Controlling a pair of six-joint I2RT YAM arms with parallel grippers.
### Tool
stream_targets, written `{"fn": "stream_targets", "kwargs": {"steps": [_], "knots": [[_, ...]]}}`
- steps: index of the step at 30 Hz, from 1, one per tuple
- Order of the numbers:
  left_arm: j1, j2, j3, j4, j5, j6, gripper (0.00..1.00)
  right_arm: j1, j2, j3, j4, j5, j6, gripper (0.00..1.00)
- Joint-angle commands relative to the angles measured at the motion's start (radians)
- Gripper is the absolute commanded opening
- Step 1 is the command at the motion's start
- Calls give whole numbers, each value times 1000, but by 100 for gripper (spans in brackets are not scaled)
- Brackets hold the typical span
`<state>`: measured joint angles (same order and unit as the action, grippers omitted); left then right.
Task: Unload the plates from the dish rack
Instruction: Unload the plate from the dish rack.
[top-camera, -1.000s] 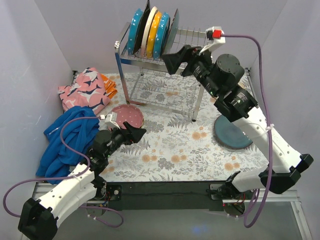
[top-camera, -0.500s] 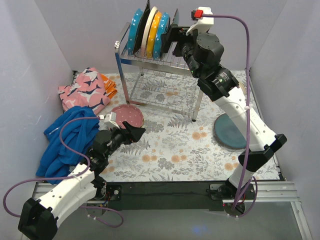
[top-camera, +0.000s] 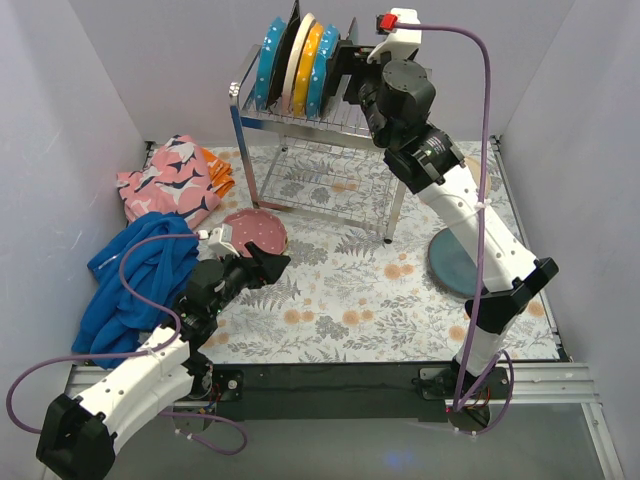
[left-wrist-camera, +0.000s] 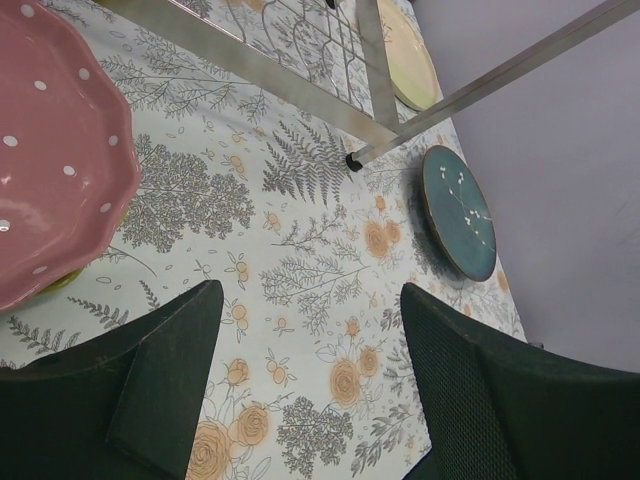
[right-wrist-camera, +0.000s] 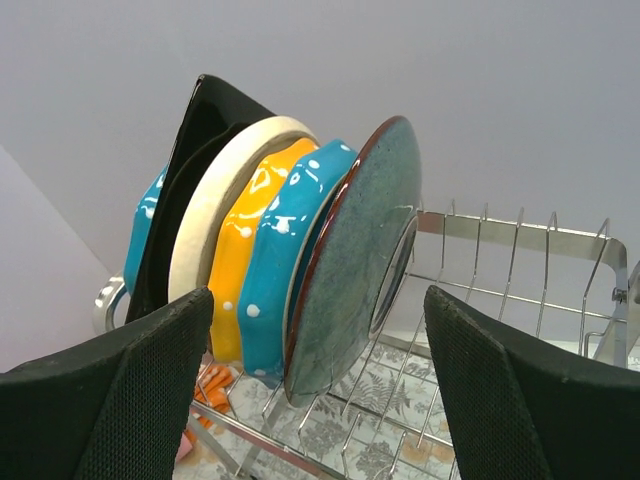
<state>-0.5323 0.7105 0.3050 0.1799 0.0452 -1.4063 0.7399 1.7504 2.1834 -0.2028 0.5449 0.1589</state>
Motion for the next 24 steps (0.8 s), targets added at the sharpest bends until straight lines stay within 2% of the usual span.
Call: {"fn": "stream_targets", "kwargs": {"steps": [1, 10, 15, 17, 20, 24], "knots": [[-5, 0, -7, 10, 16, 4, 69, 0, 32, 18, 86, 52, 16, 90], [-5, 64, 5, 30, 44, -5, 68, 9, 123, 32, 97, 171, 36, 84], [-5, 56, 3, 30, 38, -10, 68, 50, 121, -45, 192, 342, -68, 75], [-5, 61, 3, 33, 50, -11, 68, 65, 129, -60, 275, 371, -103, 67], [-5, 73, 6, 36, 54, -13, 68, 104, 176, -4, 333, 466, -201, 61], [-5, 83, 11, 38, 67, -11, 67, 127, 224, 41, 371, 550, -285, 58]]}}
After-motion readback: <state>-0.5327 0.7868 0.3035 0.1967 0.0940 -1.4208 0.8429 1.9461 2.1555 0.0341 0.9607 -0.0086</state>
